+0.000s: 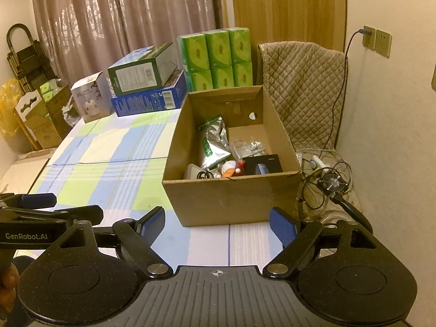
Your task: Organize objects
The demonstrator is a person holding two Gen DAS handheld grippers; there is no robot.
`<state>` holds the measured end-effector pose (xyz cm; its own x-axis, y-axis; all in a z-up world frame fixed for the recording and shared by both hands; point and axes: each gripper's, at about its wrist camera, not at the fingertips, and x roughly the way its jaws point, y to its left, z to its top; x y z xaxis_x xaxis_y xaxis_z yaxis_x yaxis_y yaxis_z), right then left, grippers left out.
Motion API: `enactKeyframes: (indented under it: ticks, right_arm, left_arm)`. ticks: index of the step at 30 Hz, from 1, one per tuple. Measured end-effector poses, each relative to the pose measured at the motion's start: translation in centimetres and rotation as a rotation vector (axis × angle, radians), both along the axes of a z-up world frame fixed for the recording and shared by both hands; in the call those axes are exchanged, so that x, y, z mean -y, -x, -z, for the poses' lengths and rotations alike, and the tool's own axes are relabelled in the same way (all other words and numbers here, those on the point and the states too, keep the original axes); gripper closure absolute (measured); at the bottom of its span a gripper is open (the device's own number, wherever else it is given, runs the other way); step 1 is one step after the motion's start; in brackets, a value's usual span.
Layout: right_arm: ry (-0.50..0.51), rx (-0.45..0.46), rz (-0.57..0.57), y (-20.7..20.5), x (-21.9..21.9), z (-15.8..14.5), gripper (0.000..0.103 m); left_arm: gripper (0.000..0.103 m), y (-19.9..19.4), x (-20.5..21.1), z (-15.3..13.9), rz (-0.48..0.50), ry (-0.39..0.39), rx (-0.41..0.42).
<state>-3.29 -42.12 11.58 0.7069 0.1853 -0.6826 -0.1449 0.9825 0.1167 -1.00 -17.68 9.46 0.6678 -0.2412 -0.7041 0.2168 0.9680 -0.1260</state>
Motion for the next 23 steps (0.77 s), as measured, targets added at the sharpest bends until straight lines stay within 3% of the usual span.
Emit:
enactKeyframes:
  ticks: [23]
  right_arm:
    - [-0.001,-0.008,0.001,0.04,0.02,0.27,0.022]
  left_arm:
    - [0.001,0.04,-0.01,0.01,0.013,0.029,0.001]
